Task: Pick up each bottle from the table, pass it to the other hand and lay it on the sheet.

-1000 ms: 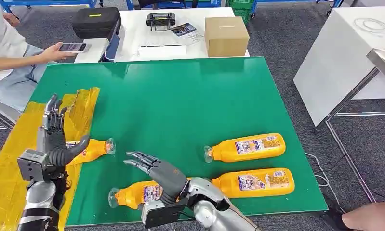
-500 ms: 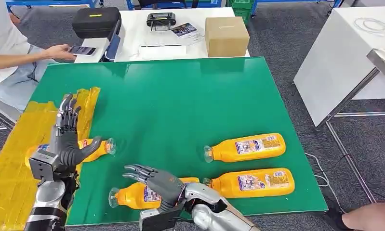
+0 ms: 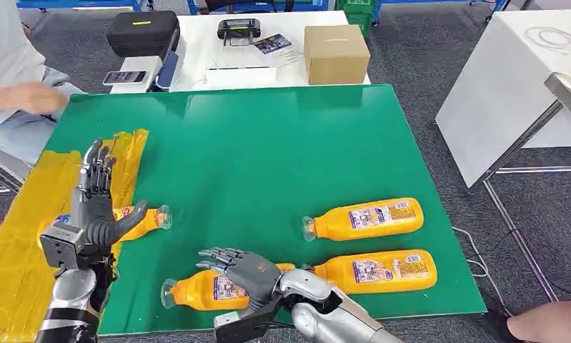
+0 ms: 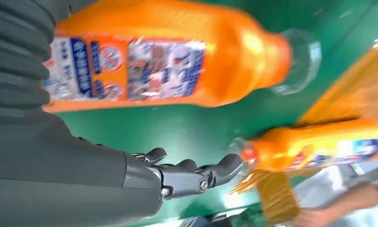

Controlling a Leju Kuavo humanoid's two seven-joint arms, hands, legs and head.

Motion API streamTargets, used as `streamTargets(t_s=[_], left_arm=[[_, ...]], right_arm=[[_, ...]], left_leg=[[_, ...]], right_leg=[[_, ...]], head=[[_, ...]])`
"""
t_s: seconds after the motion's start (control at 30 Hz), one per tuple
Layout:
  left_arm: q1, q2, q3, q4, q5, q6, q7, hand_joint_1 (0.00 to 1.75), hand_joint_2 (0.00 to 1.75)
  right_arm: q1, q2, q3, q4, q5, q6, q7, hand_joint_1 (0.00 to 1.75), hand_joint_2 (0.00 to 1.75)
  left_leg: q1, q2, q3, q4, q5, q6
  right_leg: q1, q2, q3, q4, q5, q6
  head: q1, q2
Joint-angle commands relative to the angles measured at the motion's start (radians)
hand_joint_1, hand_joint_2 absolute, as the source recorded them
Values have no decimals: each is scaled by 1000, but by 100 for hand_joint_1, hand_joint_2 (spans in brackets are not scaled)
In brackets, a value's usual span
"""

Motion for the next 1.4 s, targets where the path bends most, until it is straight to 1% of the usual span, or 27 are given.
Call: streamTargets(t_s=[0.03,0.1,0.13,0.27,0.47,0.67,0.7,0.73,1.0,1.03,1.17,1.4], left_arm=[[15,2,30,14,14,0,4,0,175],[18,1,34,13,17,-4,4,0,175],[21,0,35,12,17,-5,4,0,175],[29,-5,42,7,17,-7,4,0,175],[31,-11,46,8,12,-18,4,0,175],[26,-18,43,19,-2,-23,4,0,175],[27,-18,43,18,-2,-23,4,0,175],[28,-18,44,18,-2,-23,4,0,175],[29,-18,45,17,-2,-23,4,0,175],[30,-19,46,17,-2,-25,4,0,175],[30,-23,48,21,-7,-29,4,0,175],[24,-34,50,40,-17,-39,4,0,175]], right_arm=[[-43,-51,25,32,57,-60,56,0,175],[-42,-52,22,25,58,-61,57,0,175],[-43,-54,20,21,61,-62,58,0,175],[-40,-62,13,0,75,-68,68,0,175],[-45,-57,-10,13,110,-77,114,0,175],[-60,-20,-34,83,167,-108,171,0,175],[-62,-17,-37,90,176,-115,182,0,175],[-62,-13,-40,97,181,-117,187,0,175],[-64,-9,-42,103,187,-118,194,0,175],[-66,-5,-48,113,196,-120,205,0,175],[-76,13,-61,153,223,-120,233,0,175],[-104,40,-76,255,270,-105,276,0,175]], left_leg=[[0,1,2,0,-1,0],[1,2,3,0,-3,1],[0,1,1,0,-1,0],[0,1,1,0,-1,0],[0,1,1,0,-1,1],[0,1,1,0,-1,0],[1,1,3,1,-2,1],[0,1,2,0,-1,0],[0,0,1,0,-1,0],[1,1,3,0,-2,1],[0,1,1,0,-1,0],[0,1,2,0,-1,0]], right_leg=[[0,0,1,-1,-1,0],[2,0,4,-1,-2,-1],[0,0,2,-1,-1,-1],[1,0,1,-1,0,-1],[1,0,2,-1,-1,-1],[0,0,1,-1,-1,-1],[2,0,4,-1,-1,-1],[1,0,2,-1,-1,-1],[0,0,1,-1,-1,-1],[2,0,4,-1,-2,-1],[0,0,1,0,0,-1],[1,0,2,-1,-1,-1]], head=[[0,0],[0,0],[0,0],[0,0],[0,0],[0,0],[0,0],[0,0],[0,0],[0,0],[0,0],[0,0]])
